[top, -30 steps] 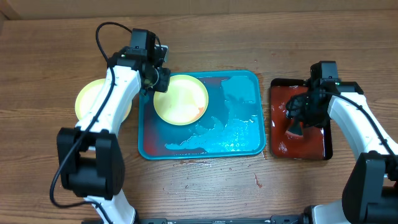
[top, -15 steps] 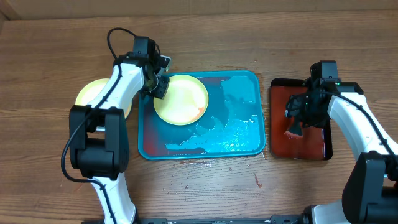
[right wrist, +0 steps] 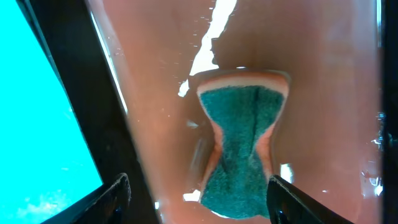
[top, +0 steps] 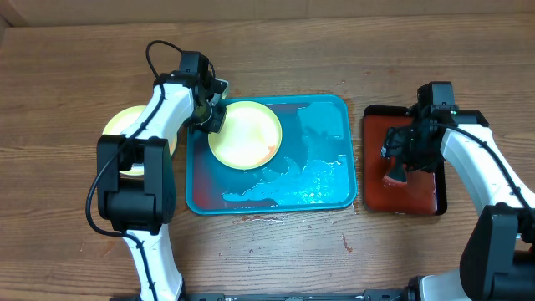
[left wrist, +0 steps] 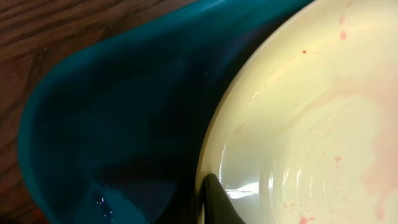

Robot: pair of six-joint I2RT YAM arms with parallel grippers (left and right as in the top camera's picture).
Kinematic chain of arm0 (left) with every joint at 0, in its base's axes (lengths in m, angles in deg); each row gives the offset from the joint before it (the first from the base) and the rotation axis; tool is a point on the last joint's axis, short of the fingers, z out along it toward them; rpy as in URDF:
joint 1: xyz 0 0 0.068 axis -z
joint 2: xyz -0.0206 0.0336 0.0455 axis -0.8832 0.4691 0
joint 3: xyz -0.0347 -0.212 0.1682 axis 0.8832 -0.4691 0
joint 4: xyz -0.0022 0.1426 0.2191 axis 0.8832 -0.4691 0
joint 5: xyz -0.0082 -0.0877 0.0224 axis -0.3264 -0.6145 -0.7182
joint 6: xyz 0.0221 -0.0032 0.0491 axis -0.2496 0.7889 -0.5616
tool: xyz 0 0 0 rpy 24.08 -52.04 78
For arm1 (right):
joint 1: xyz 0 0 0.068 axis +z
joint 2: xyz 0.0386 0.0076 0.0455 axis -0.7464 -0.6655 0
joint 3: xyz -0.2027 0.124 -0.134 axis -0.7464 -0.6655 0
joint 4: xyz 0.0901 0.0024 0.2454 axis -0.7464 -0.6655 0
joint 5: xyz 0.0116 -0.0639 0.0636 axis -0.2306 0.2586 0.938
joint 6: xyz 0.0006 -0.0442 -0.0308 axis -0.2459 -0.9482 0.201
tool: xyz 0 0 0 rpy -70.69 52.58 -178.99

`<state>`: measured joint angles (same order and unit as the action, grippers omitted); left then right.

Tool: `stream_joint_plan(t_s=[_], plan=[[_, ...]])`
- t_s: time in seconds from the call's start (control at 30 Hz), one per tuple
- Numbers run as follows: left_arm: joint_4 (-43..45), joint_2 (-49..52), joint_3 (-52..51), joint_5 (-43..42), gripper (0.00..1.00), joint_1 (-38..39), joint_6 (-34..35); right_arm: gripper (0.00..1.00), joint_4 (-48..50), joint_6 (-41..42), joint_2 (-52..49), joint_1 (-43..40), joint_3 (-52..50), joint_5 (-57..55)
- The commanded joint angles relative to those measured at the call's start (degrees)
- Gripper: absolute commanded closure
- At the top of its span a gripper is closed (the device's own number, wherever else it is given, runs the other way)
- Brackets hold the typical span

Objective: Clean dirty plates on tray and stack at the side
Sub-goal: 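Open the right gripper on the sponge, keep left gripper on plate rim, then lift the yellow plate with left gripper and carry it onto the stack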

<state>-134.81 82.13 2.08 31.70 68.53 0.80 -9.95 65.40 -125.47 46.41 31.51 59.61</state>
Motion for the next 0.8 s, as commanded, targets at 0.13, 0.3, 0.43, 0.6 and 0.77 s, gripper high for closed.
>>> stream_joint_plan(t_s=[0.13,0.3,0.43,0.6,0.77], plan=[[-8.44,0.28,12.09,0.02,0.96,0.22,2.29,0.16,-3.06,-0.22,0.02,-0.13,3.43,3.02],[-14.75,-4.48,19.89,1.18,0.96,0.28,2.1,0.05,-6.34,-0.24,0.02,-0.13,7.72,3.02],[-17.14,-10.27,20.72,8.57,0.96,1.05,2.62,0.02,-6.84,-0.22,0.02,-0.13,9.11,3.02],[-21.05,-17.22,20.7,25.38,0.96,3.23,6.8,0.0,-6.91,-0.24,0.02,-0.13,9.11,2.99],[-23.23,-20.74,20.7,38.6,0.96,8.39,14.27,0.0,-6.93,-0.24,0.0,-0.13,9.11,2.99]])
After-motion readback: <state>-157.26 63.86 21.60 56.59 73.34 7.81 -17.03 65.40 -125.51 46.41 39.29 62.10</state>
